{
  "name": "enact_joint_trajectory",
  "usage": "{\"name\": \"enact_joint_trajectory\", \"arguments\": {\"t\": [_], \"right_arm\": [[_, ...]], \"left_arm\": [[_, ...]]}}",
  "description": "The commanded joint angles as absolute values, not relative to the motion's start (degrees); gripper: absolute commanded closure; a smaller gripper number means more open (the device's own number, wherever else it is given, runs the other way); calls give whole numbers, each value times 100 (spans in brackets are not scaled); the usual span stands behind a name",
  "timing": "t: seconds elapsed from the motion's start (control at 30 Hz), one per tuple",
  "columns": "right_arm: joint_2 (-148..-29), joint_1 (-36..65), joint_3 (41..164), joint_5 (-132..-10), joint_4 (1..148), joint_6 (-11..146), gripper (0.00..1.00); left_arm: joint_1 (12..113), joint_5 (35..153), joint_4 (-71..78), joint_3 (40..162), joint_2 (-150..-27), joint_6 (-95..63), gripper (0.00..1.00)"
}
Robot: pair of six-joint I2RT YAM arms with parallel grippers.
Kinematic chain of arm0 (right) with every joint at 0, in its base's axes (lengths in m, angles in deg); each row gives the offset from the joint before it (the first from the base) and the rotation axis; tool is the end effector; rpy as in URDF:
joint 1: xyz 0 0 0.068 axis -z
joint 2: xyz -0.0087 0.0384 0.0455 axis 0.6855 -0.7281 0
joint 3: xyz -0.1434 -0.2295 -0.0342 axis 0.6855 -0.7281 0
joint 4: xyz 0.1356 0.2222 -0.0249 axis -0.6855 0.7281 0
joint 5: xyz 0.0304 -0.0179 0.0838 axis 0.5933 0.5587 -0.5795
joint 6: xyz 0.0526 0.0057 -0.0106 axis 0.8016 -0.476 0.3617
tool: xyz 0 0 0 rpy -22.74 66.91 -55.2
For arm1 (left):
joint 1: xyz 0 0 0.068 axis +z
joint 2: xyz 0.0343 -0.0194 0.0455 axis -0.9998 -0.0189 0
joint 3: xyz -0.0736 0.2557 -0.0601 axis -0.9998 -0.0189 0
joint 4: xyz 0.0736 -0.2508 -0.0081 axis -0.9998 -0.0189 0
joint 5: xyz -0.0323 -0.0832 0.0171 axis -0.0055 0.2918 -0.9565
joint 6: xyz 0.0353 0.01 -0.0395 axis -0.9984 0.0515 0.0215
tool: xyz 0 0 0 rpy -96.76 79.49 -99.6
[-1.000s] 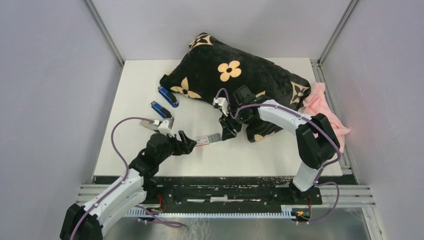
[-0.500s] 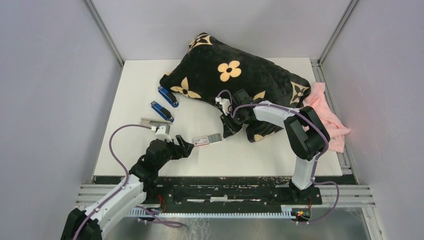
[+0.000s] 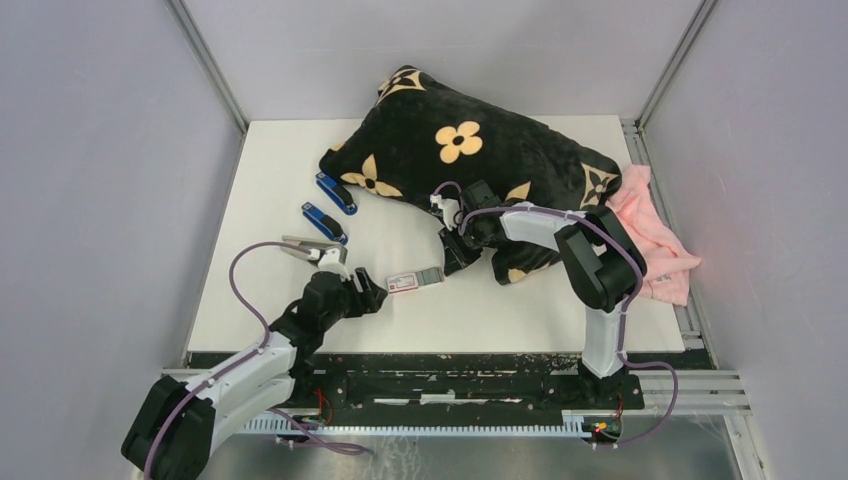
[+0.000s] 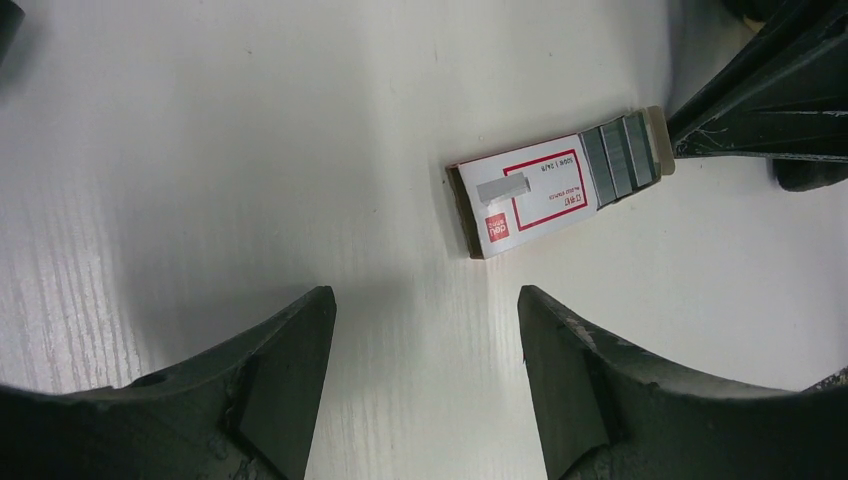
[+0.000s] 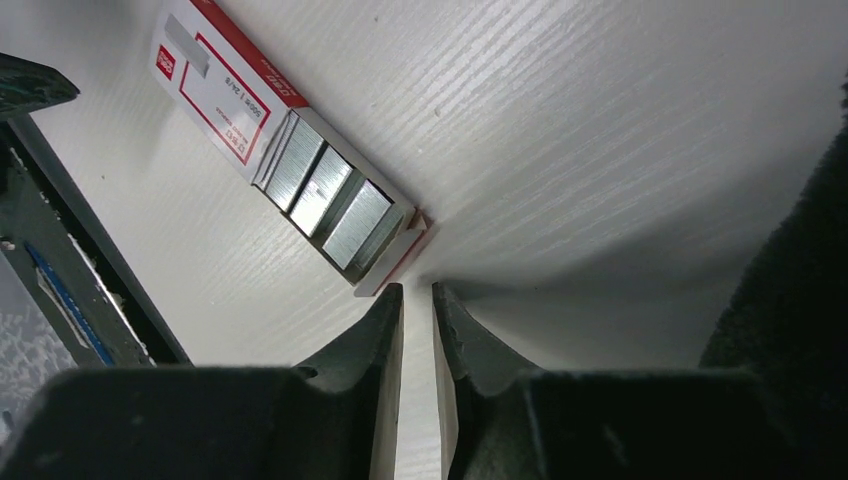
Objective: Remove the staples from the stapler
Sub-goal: Close the staple box at the center of the board.
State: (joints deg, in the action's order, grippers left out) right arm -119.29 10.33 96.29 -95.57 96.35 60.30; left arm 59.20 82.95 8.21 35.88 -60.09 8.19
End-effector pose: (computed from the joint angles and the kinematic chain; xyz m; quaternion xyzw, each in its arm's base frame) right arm 0.3120 0.2247 0.1432 -0.3284 0.8809 0.3162 0.1270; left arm 0.1384 -0.0768 0.1359 -0.0565 0.8767 -0.2391 0.4136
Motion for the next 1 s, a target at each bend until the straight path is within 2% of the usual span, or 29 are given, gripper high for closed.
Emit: {"name": "enact_joint_trajectory", "arguments": {"t": [0.0,0.13,0.53,0.97], "right_arm": [[-12086,1043,9866,-9910,9409,6248,77],[-12123,1049,9844,-10155,9289,6404,73],[-12293,1067,9874,-10147,9250,6620,75],[-12349,1066,9920,-9907,9336,6755,71]], "left_arm": [[5911,8224,1034,3816,-6242,1032,25],[5911,8284,1113,3864,-6477,1042,25],[5912,8419,1327,3902,-6850,1035,26],[5908,8611,1611,4082,-7614,977,32]]}}
